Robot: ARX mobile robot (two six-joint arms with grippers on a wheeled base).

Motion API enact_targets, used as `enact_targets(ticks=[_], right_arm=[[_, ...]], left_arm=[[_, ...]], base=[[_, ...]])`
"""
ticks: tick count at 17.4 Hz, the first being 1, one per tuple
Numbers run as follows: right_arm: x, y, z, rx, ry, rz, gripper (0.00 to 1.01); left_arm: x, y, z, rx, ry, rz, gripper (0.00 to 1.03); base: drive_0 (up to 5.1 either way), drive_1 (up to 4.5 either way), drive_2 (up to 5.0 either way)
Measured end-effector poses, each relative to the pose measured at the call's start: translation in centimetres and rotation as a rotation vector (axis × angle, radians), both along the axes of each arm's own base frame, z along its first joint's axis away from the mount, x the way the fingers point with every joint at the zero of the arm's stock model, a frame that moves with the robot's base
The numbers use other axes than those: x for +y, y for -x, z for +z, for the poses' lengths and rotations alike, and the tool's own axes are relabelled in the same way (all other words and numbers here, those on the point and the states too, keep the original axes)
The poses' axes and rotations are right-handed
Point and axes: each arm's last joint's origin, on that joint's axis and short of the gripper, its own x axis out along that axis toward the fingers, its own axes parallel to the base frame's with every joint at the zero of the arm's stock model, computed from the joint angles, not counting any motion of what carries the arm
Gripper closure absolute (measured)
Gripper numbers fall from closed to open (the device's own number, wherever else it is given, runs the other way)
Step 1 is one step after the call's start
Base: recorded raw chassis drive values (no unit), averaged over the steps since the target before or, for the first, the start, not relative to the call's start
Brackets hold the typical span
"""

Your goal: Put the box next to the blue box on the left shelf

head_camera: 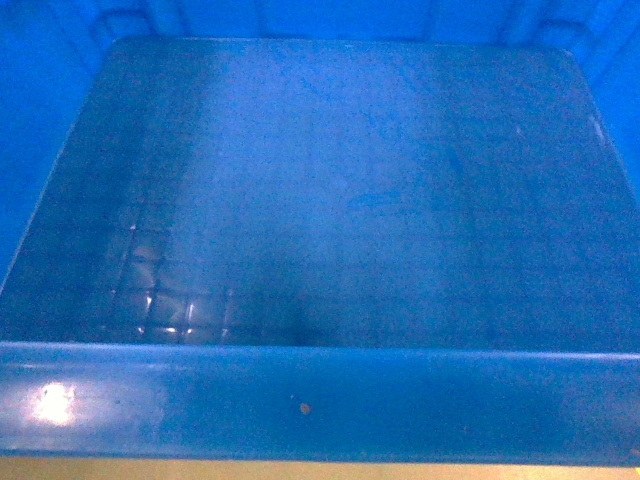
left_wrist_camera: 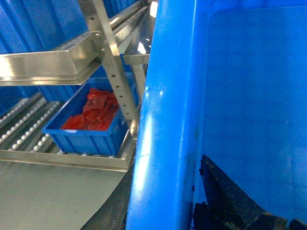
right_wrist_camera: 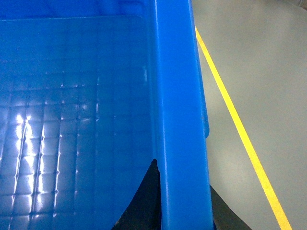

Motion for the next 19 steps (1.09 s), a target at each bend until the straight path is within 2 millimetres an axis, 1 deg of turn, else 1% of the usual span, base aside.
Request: enact_targets(ticks=[19], right_arm=[[0.04, -0.04, -0.07, 0.003, 0.0, 0.002, 0.92]], left_arm=[[0.03, 0.04, 0.0, 0.002, -0.004, 0.002, 0.7]], base=[[-4.9, 1.55, 3.4]])
